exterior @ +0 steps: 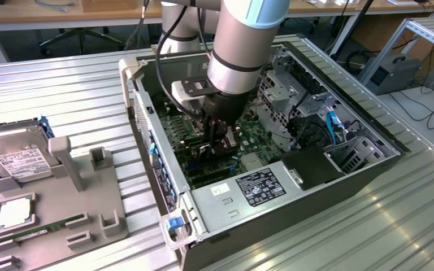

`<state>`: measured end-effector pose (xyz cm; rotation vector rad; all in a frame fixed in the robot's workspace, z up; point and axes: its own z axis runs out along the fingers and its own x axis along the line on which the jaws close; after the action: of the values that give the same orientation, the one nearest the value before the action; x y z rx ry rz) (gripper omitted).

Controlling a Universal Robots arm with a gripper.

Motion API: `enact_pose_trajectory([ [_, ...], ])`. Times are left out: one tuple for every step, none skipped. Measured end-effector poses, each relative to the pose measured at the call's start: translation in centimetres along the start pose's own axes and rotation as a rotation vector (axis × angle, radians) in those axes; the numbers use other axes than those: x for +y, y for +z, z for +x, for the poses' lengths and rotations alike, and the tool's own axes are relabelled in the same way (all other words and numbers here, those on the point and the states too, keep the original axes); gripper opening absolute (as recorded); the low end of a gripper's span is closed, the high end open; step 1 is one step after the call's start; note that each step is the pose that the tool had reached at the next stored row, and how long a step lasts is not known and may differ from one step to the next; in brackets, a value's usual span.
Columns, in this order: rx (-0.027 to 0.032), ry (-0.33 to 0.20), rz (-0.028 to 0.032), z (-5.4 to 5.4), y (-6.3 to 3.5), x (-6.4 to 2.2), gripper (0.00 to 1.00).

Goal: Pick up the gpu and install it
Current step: 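Insert the gpu into the slot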

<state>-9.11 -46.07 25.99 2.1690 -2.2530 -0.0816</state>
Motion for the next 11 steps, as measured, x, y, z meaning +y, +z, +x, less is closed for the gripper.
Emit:
enact_pose_trajectory([
  [0.0000,0.000,0.0000,-0.02,-0.29,0.01,0.40],
  [-0.0001,0.000,0.0001,-0.04,-0.67,0.03,0.40],
  [-0.0003,0.000,0.0001,-0.06,-0.88,0.04,0.40],
  [-0.0004,-0.001,0.0001,-0.06,-0.87,0.04,0.40],
  [-0.0002,-0.008,-0.0001,-0.12,-0.87,0.04,0.40],
  [0.0004,-0.022,-0.0005,-0.25,-0.87,0.05,0.40],
  [0.0012,-0.041,-0.0010,-0.56,-0.86,0.05,0.40],
  [0.0014,-0.042,-0.0011,-0.55,-0.86,0.06,0.40],
  [0.0014,-0.042,-0.0011,-0.56,-0.86,0.06,0.40],
  [0.0016,-0.042,-0.0011,-0.55,-0.86,0.06,0.32],
  [0.0014,-0.042,-0.0011,-0.56,-0.86,0.06,0.26],
])
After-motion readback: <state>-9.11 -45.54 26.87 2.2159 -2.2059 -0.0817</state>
